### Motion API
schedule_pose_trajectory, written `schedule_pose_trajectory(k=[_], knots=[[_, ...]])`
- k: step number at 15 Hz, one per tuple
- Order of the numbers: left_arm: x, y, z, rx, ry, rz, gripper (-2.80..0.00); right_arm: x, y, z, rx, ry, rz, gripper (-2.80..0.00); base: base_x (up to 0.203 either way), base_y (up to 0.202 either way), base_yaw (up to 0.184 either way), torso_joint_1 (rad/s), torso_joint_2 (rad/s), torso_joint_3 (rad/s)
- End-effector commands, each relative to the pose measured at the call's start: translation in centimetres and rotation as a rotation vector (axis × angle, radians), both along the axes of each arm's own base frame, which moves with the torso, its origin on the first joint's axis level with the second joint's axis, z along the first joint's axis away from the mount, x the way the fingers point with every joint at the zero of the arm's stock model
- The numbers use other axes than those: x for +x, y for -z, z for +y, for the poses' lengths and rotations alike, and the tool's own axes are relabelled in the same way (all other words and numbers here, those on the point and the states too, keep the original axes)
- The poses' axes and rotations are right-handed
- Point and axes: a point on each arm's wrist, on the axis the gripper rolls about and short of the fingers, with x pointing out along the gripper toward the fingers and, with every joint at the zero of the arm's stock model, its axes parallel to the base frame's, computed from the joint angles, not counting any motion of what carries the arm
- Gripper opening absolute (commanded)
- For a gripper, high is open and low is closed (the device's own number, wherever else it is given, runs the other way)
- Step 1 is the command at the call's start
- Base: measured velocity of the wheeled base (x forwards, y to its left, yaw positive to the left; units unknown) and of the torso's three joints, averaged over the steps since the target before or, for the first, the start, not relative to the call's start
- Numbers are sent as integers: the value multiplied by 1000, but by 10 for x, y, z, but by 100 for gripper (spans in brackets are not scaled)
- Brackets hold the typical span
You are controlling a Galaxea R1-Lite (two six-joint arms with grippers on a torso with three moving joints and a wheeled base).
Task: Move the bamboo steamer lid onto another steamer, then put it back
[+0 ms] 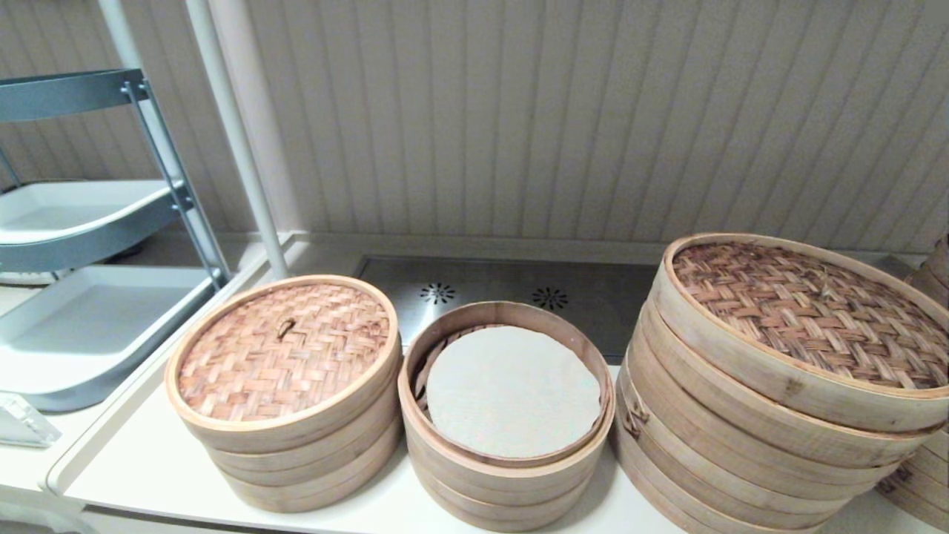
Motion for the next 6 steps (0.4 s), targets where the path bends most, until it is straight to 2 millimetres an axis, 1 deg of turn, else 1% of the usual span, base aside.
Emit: schedule_pose_trajectory(k=[1,6], knots=[[2,8,0,-2,0,28,-280,2,7,0,0,-1,26,-280,0,0,0,0,0,0],[2,8,0,-5,0,28,-280,2,7,0,1,-1,26,-280,0,0,0,0,0,0]])
